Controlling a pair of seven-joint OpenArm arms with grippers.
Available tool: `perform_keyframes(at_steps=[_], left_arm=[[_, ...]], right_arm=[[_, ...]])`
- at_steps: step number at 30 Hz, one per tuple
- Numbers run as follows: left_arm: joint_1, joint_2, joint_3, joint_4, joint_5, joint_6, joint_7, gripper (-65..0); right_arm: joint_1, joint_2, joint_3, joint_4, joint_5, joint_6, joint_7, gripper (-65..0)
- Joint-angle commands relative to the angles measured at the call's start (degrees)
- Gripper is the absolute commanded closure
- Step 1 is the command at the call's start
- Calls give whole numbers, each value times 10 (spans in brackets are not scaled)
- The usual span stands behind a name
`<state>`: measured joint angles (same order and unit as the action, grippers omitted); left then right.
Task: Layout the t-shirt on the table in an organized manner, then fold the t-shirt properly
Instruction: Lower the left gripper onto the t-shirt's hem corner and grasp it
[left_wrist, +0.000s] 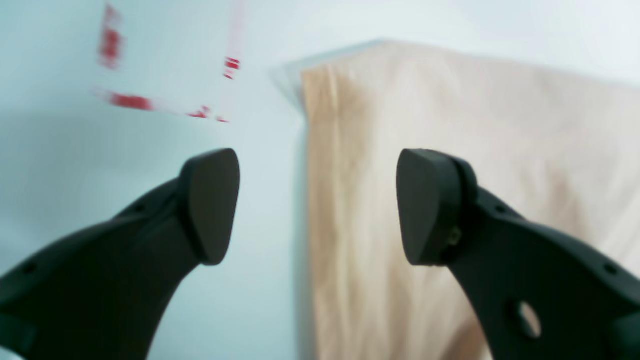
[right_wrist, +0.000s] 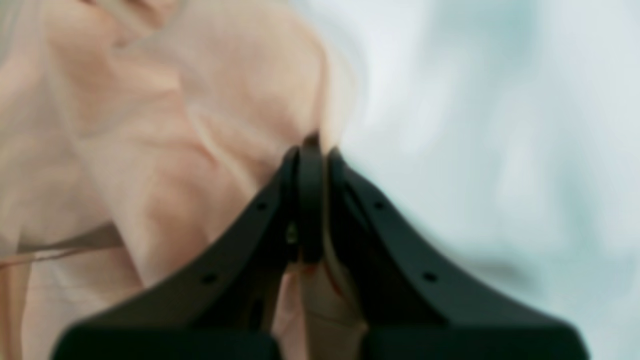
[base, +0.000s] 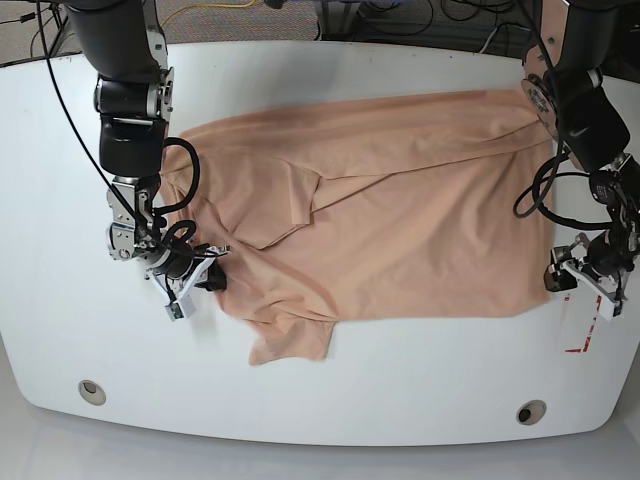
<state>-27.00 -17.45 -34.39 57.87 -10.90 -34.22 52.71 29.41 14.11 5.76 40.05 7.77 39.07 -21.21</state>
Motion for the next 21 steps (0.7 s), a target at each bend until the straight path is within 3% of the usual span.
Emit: perform_keyframes(at_steps=[1,4,10,21], left_arm=[[-38,-19,10,-58,-10,4,-63,-467],[-54,-24,38,-111,-10,7,-102,-467],[-82,-35,76,-226,-11,48,-187,-467],[-99,-46,79,-315,-9,53,-255,-467]], right_arm=[[15,4,1,7,4,8,2,-11],[15,3,2,8,4,8,2,-11],[15,3,4,8,5,8,2,-11],[-8,4,5,53,5,8,2,-13]])
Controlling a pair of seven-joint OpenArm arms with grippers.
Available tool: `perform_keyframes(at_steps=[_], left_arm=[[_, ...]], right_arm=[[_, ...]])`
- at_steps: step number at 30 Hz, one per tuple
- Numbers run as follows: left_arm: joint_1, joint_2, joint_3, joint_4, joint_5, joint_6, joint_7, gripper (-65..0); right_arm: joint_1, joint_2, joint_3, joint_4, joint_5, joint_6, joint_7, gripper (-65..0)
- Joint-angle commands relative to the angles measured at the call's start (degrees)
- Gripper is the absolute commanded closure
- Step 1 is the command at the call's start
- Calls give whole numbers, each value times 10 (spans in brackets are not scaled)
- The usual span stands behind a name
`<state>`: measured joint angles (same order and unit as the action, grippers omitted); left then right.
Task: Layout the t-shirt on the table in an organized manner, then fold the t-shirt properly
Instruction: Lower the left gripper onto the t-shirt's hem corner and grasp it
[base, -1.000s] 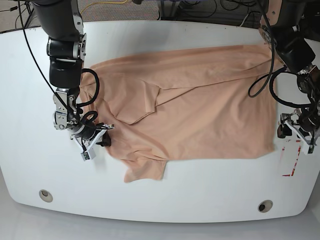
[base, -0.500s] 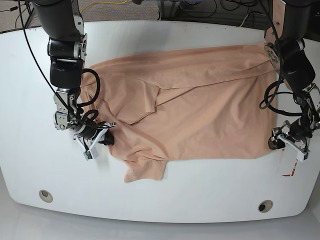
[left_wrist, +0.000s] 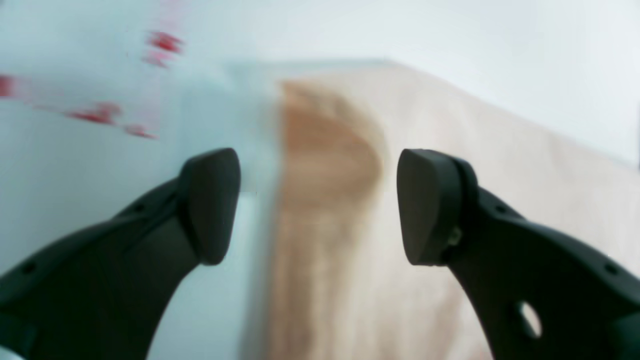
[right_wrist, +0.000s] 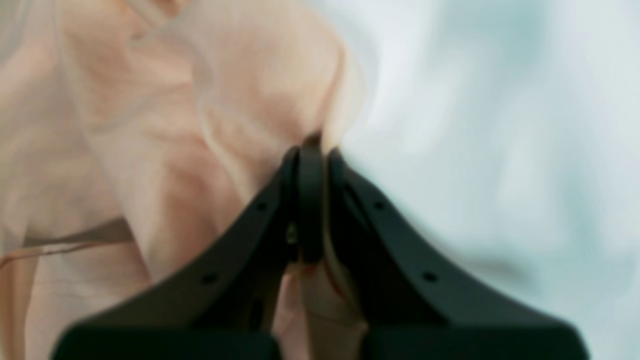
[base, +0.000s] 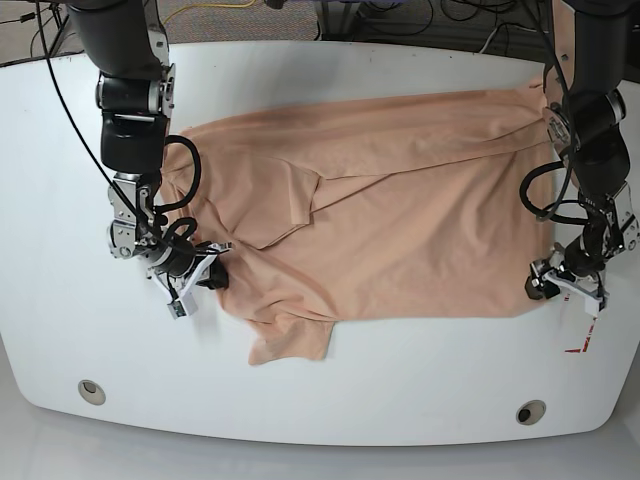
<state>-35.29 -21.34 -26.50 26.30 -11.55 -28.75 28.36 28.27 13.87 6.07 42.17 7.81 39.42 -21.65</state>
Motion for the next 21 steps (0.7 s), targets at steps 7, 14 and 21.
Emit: perform_keyframes(at_steps=[7,14,21], left_arm=[[-16,-3,32,0,-4,-2,-10,-460],[-16,24,69,2,-6,-3,-10,-419],[-16,37,68,6,-6,7,-23,-79]], right_arm=[[-6,6,2,68,4,4,-22,-13],[-6,6,2,72,4,4,-27,-13],[-6,6,2,72,3,4,-27,-13]])
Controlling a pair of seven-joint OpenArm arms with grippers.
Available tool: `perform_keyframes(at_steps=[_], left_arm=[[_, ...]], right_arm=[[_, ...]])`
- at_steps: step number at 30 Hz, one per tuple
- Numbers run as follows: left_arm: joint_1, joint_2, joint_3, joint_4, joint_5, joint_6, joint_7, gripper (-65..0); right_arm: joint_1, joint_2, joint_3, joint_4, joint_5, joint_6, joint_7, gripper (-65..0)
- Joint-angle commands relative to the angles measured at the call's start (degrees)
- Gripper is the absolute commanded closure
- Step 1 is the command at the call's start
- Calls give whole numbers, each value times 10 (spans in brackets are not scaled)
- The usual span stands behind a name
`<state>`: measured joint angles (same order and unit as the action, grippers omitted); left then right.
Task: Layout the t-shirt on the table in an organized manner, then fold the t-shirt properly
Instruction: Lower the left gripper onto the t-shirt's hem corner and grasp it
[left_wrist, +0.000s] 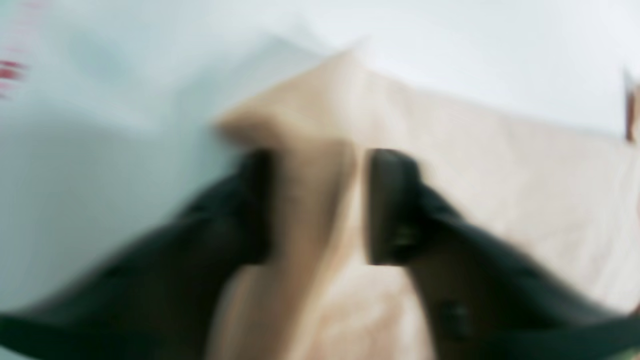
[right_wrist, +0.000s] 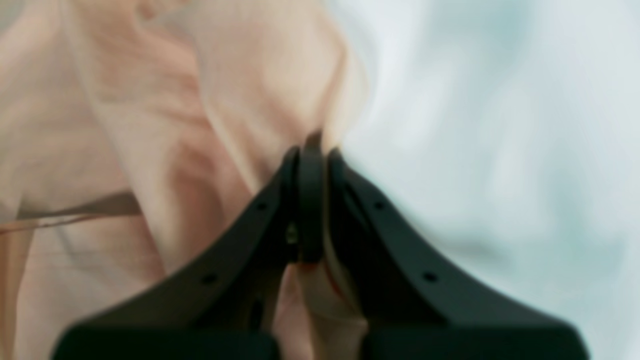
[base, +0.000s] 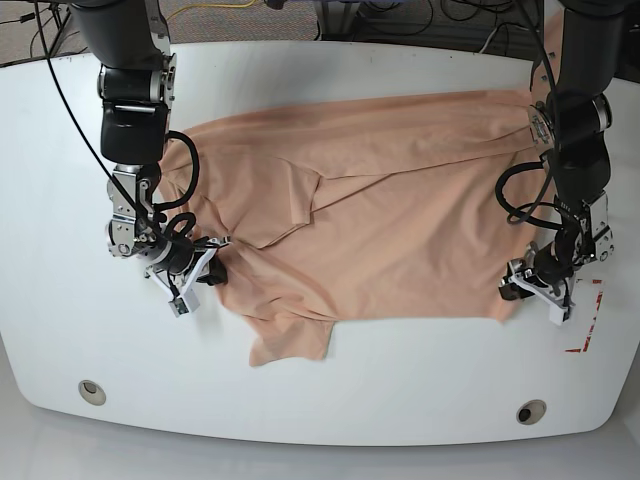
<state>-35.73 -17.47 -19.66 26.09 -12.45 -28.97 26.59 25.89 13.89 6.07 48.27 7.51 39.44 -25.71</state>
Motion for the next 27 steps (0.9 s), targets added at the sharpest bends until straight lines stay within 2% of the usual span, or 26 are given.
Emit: perform_keyframes(at_steps=[1,2,3,6,8,14,18,22,27], left_arm=[[-12,1,-1,8,3,17,-11,-49],[-12,1,-1,8,3,28,-21,-11],[-11,0,-1,8,4,46,-29,0],[-9,-1,-1,8,3,87,-43,-4],[-9,-1,-2,8,2,100,-46,-1],[-6,-1,-3,60,1,82,-32,0],[29,1,-5,143,0,60,31,0],[81,1,-47,296,-19,45,119,0],[134,2,-61,414,-38,45,163,-1]], right_arm=[[18,6,2,11,6,3,13,-13],[18,6,2,11,6,3,13,-13],[18,6,2,11,6,3,13,-11],[18,6,1,10,6,1,13,-8],[18,6,0,10,6,1,13,-8],[18,6,-1,15,6,3,11,-6],[3,7,0,54,6,2,-22,-6],[-29,6,2,150,6,2,-79,-6],[-69,5,2,231,6,1,-110,-6]])
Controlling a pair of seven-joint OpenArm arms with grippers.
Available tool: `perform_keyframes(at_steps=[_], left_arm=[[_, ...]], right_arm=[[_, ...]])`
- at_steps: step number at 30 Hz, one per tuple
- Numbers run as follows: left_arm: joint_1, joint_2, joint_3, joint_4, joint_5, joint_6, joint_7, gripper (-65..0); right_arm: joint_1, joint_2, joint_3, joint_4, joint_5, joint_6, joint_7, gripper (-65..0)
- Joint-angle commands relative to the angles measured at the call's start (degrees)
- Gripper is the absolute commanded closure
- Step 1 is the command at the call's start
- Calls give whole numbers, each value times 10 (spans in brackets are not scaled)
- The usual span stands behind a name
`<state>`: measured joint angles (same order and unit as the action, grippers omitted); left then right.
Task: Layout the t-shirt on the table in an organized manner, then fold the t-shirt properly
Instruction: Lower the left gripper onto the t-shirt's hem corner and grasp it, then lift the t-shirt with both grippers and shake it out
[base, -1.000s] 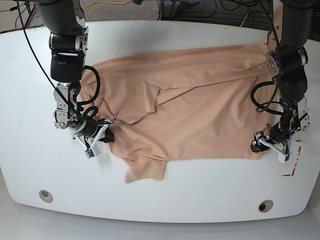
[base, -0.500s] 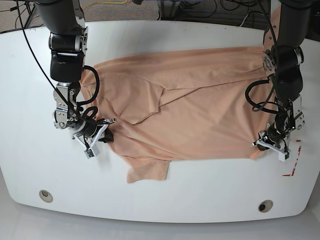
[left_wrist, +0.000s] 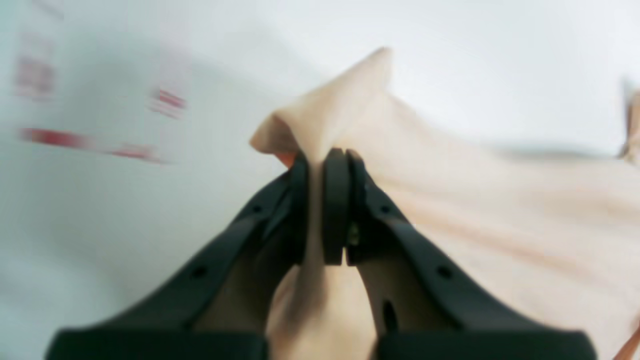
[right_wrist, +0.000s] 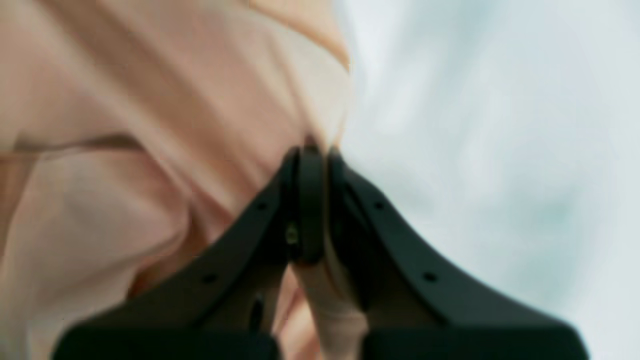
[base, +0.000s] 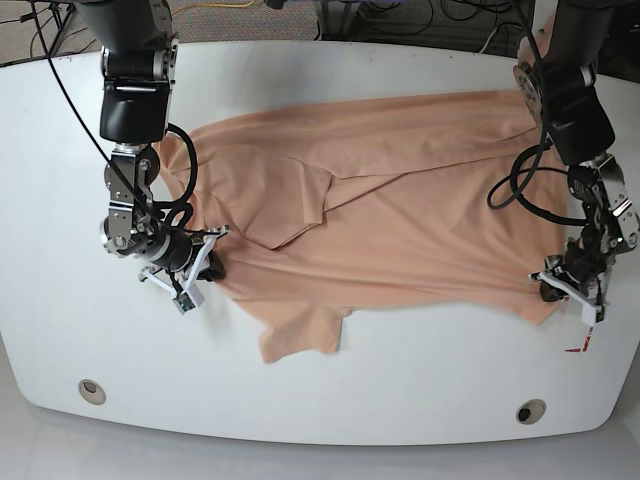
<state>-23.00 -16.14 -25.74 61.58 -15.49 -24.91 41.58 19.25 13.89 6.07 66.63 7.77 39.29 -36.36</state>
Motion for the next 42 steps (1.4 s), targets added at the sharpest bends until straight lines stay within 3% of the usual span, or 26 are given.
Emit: perform_keyframes(at_steps=[1,11,22,30,34,42], left_arm=[[12,-11,-1,69,-10,4,15,-1],[0,-10,0,109,-31,4,22,-3],[-95,5,-1,279,-27,6,141,-3],[-223,-2,0,368,-26,6,203,-4],[-324,-26,15,365,-27,6,220,-4],[-486,-27,60,324,-27,6,221,-4]], right_arm=[[-4,5,2,56,4,2,-7,-6],[30,5,-1,75,4,3,-23,-6],[150,34,-1,132,3,5,-92,-8],[284,63,-2,175,4,6,-161,-10],[372,76,-3,187,5,7,-203,-11],[512,102,-19,184,4,7,-237,-13]])
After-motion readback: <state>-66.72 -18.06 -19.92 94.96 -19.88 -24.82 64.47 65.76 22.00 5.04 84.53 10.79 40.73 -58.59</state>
